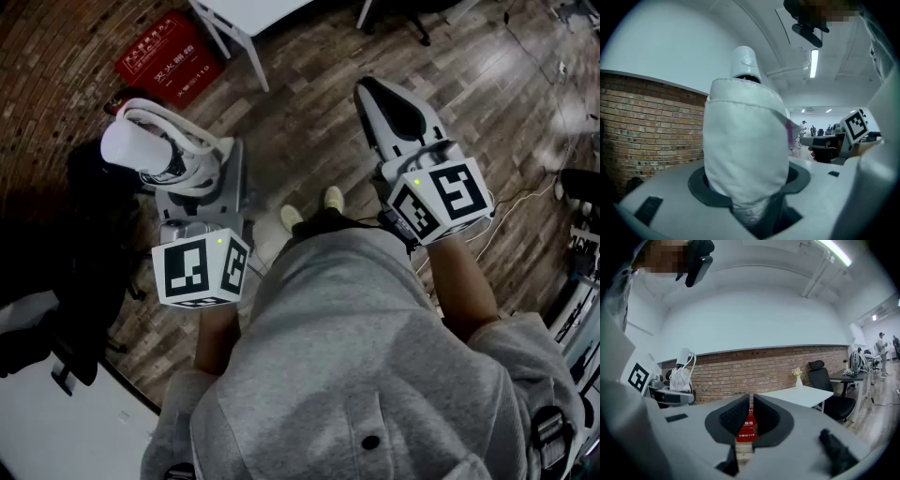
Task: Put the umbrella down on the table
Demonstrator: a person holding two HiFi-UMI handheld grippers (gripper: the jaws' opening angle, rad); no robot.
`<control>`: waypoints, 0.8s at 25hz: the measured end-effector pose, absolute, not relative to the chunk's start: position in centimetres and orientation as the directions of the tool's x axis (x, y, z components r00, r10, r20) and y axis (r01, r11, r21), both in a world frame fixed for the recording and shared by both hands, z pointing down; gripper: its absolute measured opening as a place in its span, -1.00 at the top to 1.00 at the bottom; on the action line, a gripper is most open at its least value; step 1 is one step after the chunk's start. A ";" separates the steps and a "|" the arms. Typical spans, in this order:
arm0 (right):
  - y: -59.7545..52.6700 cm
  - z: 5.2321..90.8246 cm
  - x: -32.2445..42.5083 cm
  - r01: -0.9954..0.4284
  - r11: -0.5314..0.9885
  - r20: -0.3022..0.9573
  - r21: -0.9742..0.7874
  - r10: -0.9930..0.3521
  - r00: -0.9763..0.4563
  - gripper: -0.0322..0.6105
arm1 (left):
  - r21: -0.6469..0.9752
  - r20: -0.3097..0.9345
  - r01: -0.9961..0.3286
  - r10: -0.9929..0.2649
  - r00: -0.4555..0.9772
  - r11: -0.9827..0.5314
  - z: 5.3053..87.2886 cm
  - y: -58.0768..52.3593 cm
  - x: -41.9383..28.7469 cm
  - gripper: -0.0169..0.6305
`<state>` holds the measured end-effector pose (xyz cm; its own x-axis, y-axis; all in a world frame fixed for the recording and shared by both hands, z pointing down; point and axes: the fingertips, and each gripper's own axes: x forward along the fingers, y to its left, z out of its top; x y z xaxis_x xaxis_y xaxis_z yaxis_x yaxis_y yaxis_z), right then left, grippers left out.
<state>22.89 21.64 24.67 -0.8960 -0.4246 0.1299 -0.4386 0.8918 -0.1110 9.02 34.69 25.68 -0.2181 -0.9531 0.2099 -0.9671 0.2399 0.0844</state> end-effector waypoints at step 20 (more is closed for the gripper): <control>24.8 24.8 21.4 -0.484 0.864 0.124 -0.140 -0.470 -0.874 0.77 | 0.076 0.197 -0.971 -0.958 -0.209 0.228 26.0 39.0 6.7 0.10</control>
